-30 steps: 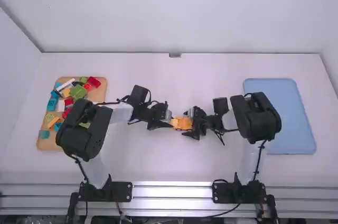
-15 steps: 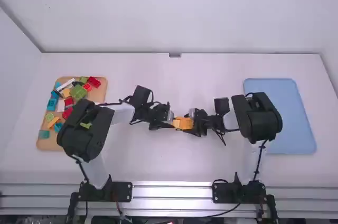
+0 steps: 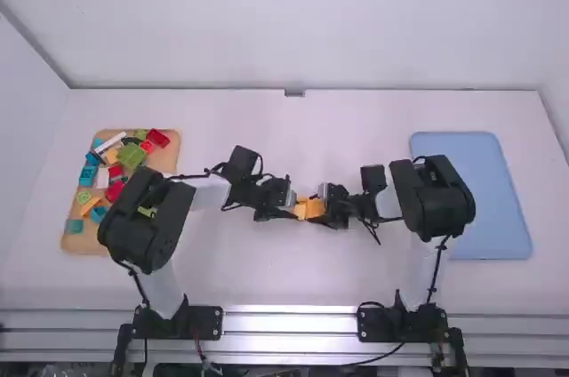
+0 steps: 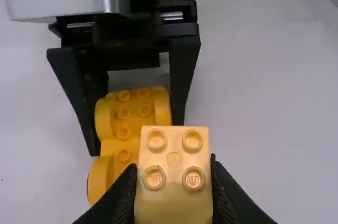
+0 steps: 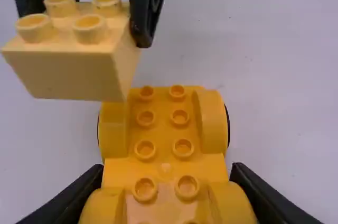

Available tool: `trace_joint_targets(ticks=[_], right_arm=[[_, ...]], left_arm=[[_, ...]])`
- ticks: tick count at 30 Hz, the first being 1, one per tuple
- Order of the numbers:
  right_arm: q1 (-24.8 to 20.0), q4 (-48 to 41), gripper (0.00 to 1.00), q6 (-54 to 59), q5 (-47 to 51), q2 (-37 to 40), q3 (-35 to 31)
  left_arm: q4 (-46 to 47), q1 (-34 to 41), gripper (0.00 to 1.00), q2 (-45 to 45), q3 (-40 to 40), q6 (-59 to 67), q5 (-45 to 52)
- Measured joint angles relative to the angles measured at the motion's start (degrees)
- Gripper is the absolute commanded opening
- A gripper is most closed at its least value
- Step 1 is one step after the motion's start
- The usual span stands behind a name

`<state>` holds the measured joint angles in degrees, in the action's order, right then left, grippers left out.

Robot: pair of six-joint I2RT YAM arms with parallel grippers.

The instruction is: Assemble lego blocks to make yellow taxi

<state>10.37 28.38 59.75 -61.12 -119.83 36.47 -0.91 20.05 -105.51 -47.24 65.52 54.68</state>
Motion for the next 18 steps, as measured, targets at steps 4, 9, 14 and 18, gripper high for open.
trace_joint_targets(ticks=[4,9,14,18], right_arm=[[0.02,-0.07,0.48,0.13,-0.04,0.00,0.00],[0.02,-0.13,0.45,0.22,-0.20,0.00,0.00],[0.02,-0.17,0.44,0.22,-0.22,0.00,0.00],[0.02,-0.04,0.47,-0.39,-0.20,0.00,0.00]], left_arm=[[-0.07,0.00,0.02,0.00,-0.02,-1.27,-0.98],[-0.22,0.00,0.02,0.00,0.00,-1.66,-1.51],[-1.77,0.02,0.02,0.00,0.00,-2.62,-2.49],[-2.01,0.00,0.02,0.00,-0.02,-3.58,-2.97]])
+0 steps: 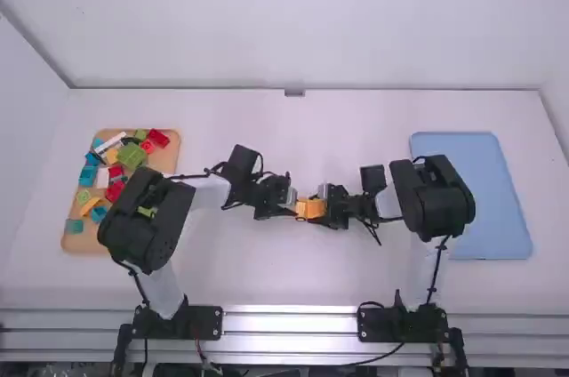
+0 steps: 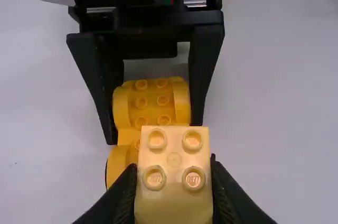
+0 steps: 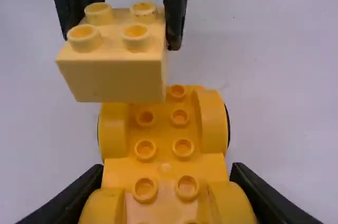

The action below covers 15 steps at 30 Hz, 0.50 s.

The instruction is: Assemble lego blocks to make yellow taxi

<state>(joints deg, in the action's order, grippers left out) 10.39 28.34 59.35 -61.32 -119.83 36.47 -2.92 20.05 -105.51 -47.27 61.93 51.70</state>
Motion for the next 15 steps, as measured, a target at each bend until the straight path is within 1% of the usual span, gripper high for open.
trace_joint_targets(ticks=[4,6,15], right_arm=[[0.02,0.04,0.50,-0.79,-0.02,0.00,0.00],[0.20,0.11,0.50,-0.81,0.04,0.00,0.00],[4.00,0.57,0.49,-0.94,1.66,0.00,0.13]], left_arm=[[-1.60,0.02,0.02,0.00,0.00,-2.03,-1.95],[-2.10,0.00,0.02,0.00,0.00,-2.56,-2.51],[-2.56,1.36,0.02,0.00,0.02,-3.93,-4.57]])
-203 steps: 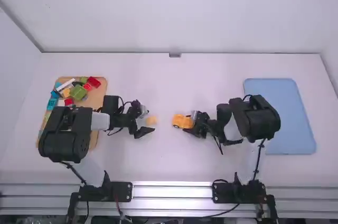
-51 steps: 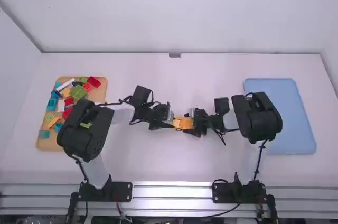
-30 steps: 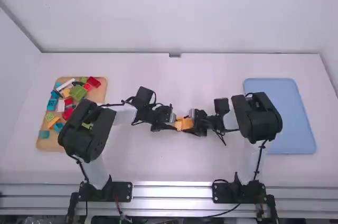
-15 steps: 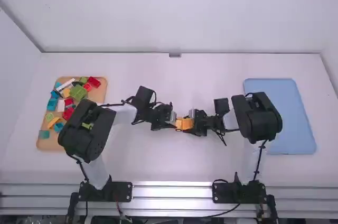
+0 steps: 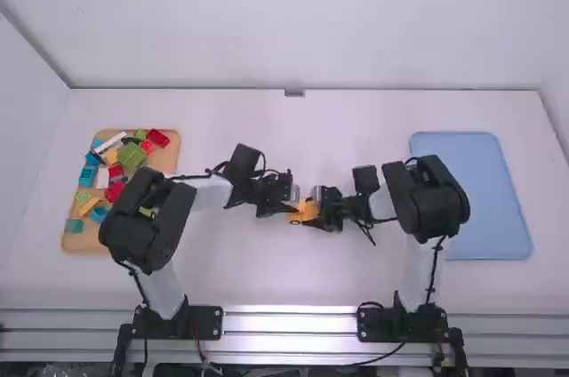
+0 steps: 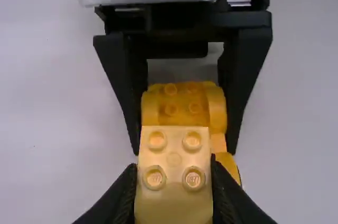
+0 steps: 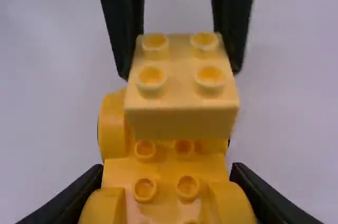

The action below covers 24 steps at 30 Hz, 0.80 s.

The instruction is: Assemble lego blocks to make yellow taxi

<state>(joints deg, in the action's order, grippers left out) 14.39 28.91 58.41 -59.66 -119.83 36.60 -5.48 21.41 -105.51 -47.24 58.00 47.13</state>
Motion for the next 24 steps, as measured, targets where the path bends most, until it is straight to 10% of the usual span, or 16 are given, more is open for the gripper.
trace_joint_targets(ticks=[24], right_arm=[[0.70,0.02,0.50,-4.42,2.91,0.00,2.01]], left_arm=[[1.73,0.57,0.03,2.03,0.00,-5.64,-9.33]])
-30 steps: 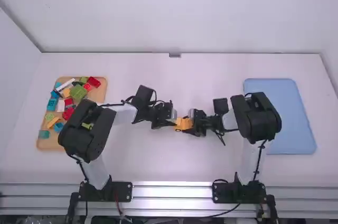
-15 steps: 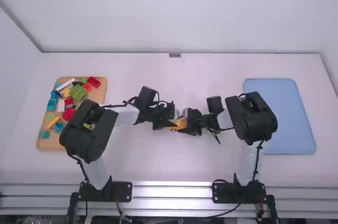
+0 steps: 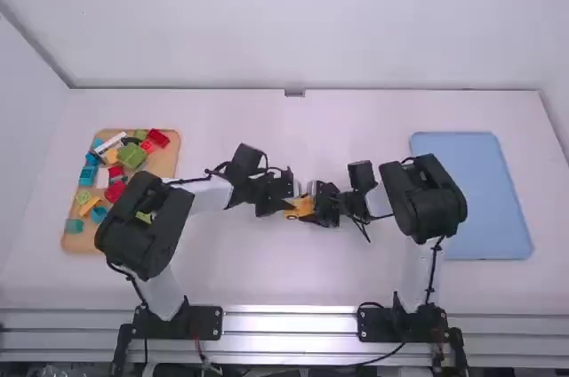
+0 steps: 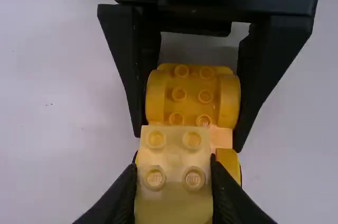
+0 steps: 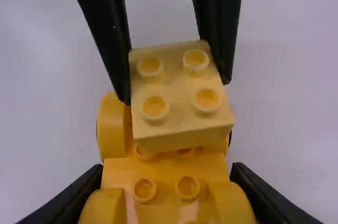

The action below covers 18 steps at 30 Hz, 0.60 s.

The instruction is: Assemble lego blocks to make yellow taxi

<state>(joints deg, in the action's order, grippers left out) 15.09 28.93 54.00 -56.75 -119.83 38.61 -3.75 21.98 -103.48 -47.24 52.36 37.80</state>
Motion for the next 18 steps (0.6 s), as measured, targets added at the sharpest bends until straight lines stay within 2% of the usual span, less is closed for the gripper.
trace_joint_targets(ticks=[15,18], right_arm=[[0.13,-0.20,0.50,0.22,-0.31,0.00,0.00],[0.17,-0.26,0.50,0.35,-0.39,0.00,0.00]], left_arm=[[2.23,-0.02,0.02,0.20,0.26,1.40,1.09],[2.43,-0.02,0.08,0.22,0.26,2.34,1.03]])
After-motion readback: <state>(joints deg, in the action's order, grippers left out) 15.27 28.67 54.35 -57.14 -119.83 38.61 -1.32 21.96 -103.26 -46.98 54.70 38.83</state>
